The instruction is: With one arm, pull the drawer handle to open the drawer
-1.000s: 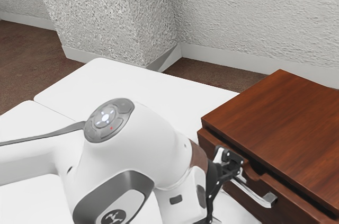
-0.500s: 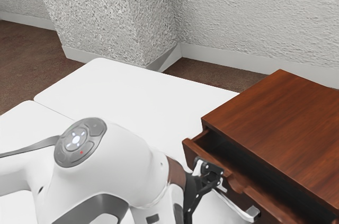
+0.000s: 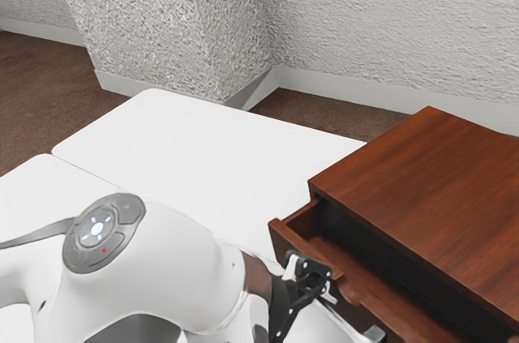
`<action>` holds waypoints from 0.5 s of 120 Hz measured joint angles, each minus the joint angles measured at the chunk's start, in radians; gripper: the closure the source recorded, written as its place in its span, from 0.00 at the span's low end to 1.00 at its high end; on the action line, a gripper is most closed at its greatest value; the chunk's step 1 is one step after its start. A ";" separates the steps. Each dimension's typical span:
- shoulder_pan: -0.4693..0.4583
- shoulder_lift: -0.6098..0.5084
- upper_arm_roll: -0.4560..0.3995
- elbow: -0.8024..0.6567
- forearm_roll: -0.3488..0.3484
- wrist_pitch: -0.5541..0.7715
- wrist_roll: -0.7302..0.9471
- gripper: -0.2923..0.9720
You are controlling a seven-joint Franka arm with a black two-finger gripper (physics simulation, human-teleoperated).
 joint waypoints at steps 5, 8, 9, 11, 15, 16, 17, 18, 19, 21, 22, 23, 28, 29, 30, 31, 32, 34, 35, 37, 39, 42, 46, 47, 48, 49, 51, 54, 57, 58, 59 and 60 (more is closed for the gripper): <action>-0.002 -0.007 0.000 -0.003 -0.003 -0.001 -0.003 0.23; -0.004 -0.009 0.000 -0.004 -0.005 -0.001 -0.005 0.23; -0.006 -0.010 0.000 -0.004 -0.005 -0.001 -0.006 0.23; -0.008 -0.012 0.000 -0.005 -0.006 -0.002 -0.007 0.23; -0.012 -0.016 0.000 -0.006 -0.007 -0.002 -0.010 0.23; -0.013 -0.017 0.000 -0.007 -0.007 -0.002 -0.011 0.23; -0.014 -0.017 0.000 -0.008 -0.007 -0.002 -0.012 0.23; -0.015 -0.018 0.000 -0.008 -0.007 -0.002 -0.012 0.23; -0.016 -0.018 0.000 -0.009 -0.008 -0.002 -0.013 0.23; -0.017 -0.019 0.000 -0.011 -0.008 -0.002 -0.014 0.23; -0.018 -0.020 0.000 -0.011 -0.009 -0.003 -0.015 0.23; -0.018 -0.020 0.000 -0.012 -0.009 -0.003 -0.016 0.23; -0.021 -0.024 0.000 -0.016 -0.008 -0.003 -0.019 0.23; -0.021 -0.025 0.000 -0.018 -0.008 -0.003 -0.020 0.23; -0.022 -0.027 0.000 -0.019 -0.007 -0.003 -0.021 0.23; -0.022 -0.028 0.000 -0.021 -0.007 -0.003 -0.021 0.23; -0.022 -0.030 0.000 -0.023 -0.006 -0.003 -0.022 0.23; -0.023 -0.035 0.000 -0.027 -0.005 -0.003 -0.023 0.23; -0.023 -0.037 0.000 -0.029 -0.004 -0.003 -0.024 0.23; -0.023 -0.041 0.000 -0.033 -0.003 -0.003 -0.025 0.23; -0.024 -0.045 0.000 -0.037 -0.002 -0.003 -0.027 0.22; -0.024 -0.049 0.000 -0.041 -0.002 -0.003 -0.028 0.22; -0.024 -0.055 0.000 -0.048 0.000 -0.003 -0.031 0.22; -0.025 -0.057 0.000 -0.050 0.000 -0.004 -0.032 0.22; -0.025 -0.059 0.000 -0.051 0.000 -0.004 -0.032 0.22; -0.025 -0.061 0.000 -0.052 0.000 -0.004 -0.033 0.22; -0.025 -0.066 0.000 -0.055 0.000 -0.004 -0.034 0.22; -0.025 -0.074 0.000 -0.061 0.000 -0.005 -0.036 0.22; -0.025 -0.082 0.000 -0.065 0.000 -0.006 -0.037 0.23; -0.025 -0.084 0.000 -0.066 -0.001 -0.007 -0.038 0.23; -0.025 -0.086 0.000 -0.067 -0.001 -0.007 -0.038 0.23; -0.025 -0.087 0.000 -0.068 -0.001 -0.008 -0.039 0.23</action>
